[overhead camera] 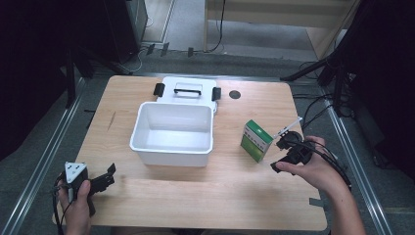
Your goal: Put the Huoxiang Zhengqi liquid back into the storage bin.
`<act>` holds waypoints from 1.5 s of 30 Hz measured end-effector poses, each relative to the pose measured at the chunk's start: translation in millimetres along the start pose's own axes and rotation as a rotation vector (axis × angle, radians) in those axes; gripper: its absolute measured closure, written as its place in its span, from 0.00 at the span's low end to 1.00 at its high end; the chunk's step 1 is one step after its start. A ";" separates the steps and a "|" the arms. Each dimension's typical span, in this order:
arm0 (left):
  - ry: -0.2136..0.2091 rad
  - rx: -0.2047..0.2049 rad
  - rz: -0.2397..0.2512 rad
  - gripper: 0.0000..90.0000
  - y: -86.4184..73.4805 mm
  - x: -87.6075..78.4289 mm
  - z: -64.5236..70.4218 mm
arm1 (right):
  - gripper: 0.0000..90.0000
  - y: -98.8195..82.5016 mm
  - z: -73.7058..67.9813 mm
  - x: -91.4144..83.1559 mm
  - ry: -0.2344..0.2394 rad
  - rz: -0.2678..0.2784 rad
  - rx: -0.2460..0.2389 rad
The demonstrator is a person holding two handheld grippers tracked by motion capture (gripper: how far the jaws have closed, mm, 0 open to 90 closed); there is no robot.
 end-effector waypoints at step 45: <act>-0.014 -0.002 -0.013 0.01 -0.5 1.5 0.7 | 0.62 98.0 -11.5 9.7 0.050 -0.090 -0.031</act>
Point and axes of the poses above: each handheld gripper's, and its own axes: x roughly forward along the jaws, y roughly out of its top, z roughly to its right, the point moved 7 cm from there along x, roughly forward along the jaws, and after that the axes turned 4 degrees about -y, right-handed, at the moved point
